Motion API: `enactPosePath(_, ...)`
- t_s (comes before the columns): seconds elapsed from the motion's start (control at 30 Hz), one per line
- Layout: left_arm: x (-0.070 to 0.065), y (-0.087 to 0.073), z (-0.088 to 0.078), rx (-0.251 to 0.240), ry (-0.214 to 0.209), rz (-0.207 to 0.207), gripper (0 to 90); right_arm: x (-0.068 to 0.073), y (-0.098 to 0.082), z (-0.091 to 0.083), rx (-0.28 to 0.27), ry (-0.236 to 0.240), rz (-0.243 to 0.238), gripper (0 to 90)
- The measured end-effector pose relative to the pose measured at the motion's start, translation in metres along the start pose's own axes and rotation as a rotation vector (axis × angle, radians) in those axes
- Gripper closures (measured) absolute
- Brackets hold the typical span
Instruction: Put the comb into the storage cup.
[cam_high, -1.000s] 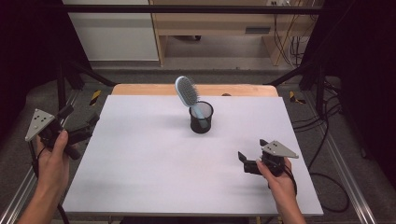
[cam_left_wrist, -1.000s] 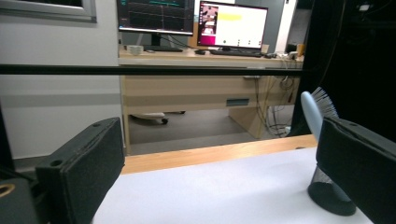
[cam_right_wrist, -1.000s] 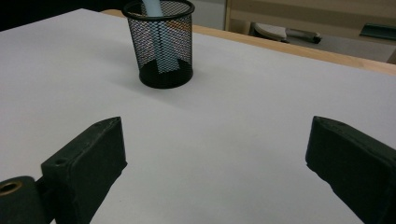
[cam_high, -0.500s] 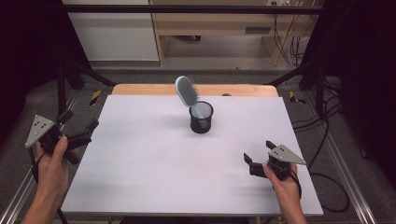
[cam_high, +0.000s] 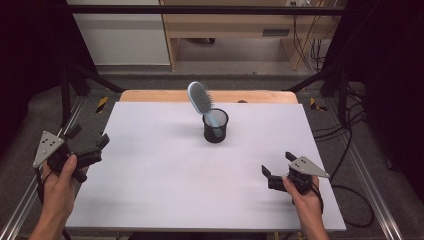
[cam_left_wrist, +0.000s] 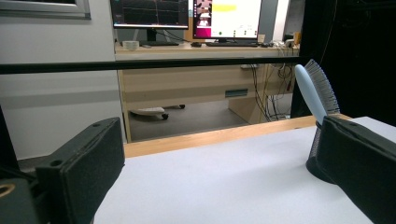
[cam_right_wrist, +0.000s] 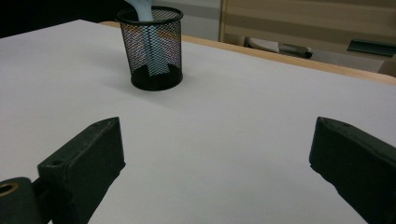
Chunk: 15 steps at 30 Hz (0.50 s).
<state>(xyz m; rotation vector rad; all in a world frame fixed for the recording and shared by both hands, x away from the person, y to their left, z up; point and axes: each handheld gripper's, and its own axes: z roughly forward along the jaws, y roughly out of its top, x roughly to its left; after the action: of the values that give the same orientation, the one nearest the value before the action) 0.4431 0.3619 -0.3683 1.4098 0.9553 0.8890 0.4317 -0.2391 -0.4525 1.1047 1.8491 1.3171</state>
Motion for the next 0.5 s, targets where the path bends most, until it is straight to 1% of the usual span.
enactPosePath(0.37, -0.003, -0.014, -0.002, 0.011, -0.001, -0.024, 0.8, 0.001, -0.001, 0.001, 0.003, 0.007, 0.002, 3.7)
enactPosePath(0.5, -0.004, -0.02, -0.003, 0.014, 0.01, -0.024, 0.8, 0.002, -0.001, 0.0, -0.004, 0.013, 0.001, 3.7)
